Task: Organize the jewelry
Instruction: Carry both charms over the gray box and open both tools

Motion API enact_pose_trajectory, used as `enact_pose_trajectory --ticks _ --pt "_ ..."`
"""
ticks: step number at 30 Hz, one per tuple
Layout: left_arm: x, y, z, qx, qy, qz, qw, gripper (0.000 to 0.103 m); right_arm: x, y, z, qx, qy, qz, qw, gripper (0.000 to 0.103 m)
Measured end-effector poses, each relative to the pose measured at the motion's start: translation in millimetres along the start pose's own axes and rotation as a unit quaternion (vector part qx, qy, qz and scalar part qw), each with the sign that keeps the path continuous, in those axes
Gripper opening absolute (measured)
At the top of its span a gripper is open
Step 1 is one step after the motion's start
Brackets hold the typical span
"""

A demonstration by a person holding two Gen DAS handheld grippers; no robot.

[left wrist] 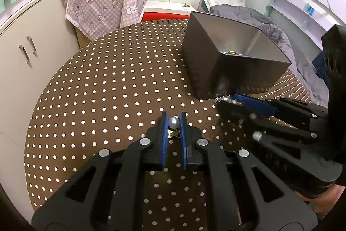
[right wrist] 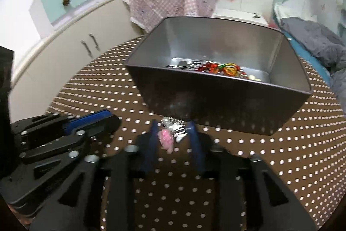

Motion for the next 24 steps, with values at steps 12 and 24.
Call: enact_pose_trajectory --ticks 12,24 --pt "-4.2 3.6 10.8 -0.014 0.002 -0.007 0.9999 0.011 -14.6 11.1 25.9 -0.010 -0.067 -0.008 0.998 0.015" --pt "-18.5 -6.8 45.8 -0.042 0.020 -0.020 0.9987 0.011 -48.8 -12.7 77.9 -0.066 -0.088 -0.031 0.994 0.016"
Point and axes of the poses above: each gripper's, at about its wrist camera, not at the fingertips, and z roughly against the way its jaws point, x to its left, y to its underside, the point moved 3 cm from there along -z, roughly the way its jaws point, and after that the axes turned 8 degrees about y, right-handed, at the moved point
